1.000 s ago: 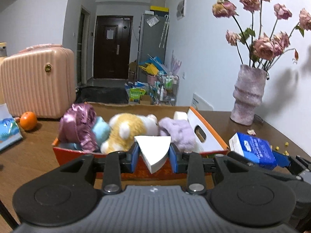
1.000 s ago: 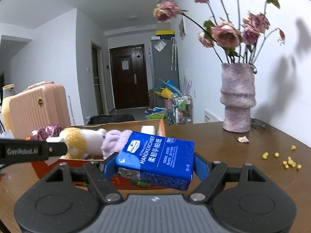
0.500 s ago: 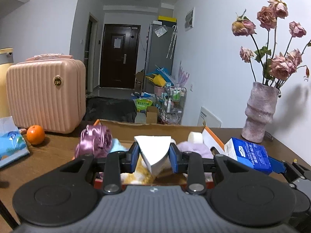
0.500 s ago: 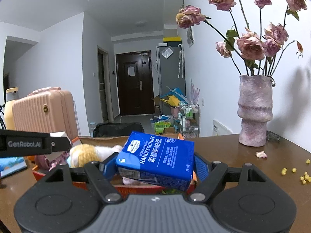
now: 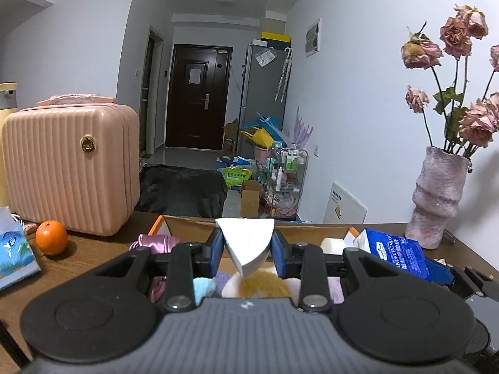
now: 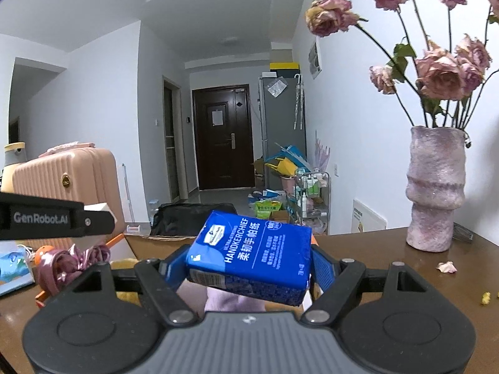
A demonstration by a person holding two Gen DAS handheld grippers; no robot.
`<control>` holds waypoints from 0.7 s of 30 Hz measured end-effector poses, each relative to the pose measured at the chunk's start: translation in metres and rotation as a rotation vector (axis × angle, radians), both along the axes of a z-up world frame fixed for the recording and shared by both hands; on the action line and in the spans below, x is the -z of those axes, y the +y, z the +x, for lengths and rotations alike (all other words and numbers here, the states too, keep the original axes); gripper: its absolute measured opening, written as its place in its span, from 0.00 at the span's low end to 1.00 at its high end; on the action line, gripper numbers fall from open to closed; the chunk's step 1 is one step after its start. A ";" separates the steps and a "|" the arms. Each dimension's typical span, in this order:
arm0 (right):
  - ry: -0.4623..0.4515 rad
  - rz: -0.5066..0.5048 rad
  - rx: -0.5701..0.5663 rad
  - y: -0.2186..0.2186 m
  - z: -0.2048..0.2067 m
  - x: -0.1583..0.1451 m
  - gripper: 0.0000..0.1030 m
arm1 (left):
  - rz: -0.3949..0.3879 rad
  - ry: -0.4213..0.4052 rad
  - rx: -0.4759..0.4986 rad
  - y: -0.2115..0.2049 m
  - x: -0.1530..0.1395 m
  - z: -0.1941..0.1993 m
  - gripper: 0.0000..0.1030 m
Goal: Organize soft objects
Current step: 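Carry the foam wedge and tissue pack with both grippers over the box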
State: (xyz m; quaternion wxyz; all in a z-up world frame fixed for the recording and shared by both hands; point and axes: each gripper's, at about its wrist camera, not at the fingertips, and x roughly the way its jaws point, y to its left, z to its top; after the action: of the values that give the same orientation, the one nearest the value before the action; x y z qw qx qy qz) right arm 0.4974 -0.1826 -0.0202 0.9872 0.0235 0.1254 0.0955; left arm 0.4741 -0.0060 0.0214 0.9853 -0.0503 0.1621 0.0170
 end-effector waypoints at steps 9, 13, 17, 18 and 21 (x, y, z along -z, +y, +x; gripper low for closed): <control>-0.009 -0.016 -0.007 0.006 0.030 0.000 0.76 | 0.005 0.006 -0.012 0.005 0.003 0.031 0.32; -0.009 -0.024 -0.011 0.009 0.041 0.000 0.76 | 0.012 0.009 -0.016 0.006 0.005 0.043 0.32; -0.012 -0.035 -0.016 0.012 0.051 0.000 0.76 | 0.019 0.017 -0.021 0.007 0.007 0.055 0.32; -0.012 -0.037 -0.016 0.013 0.053 0.000 0.76 | 0.018 0.019 -0.022 0.008 0.008 0.057 0.32; -0.002 -0.042 -0.022 0.015 0.061 0.001 0.76 | 0.006 0.032 -0.015 0.010 0.010 0.066 0.32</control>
State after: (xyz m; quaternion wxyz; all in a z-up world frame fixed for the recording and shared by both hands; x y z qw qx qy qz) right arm 0.5579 -0.1673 -0.0209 0.9865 0.0011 0.1268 0.1038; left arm 0.5402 0.0042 0.0119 0.9827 -0.0480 0.1773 0.0255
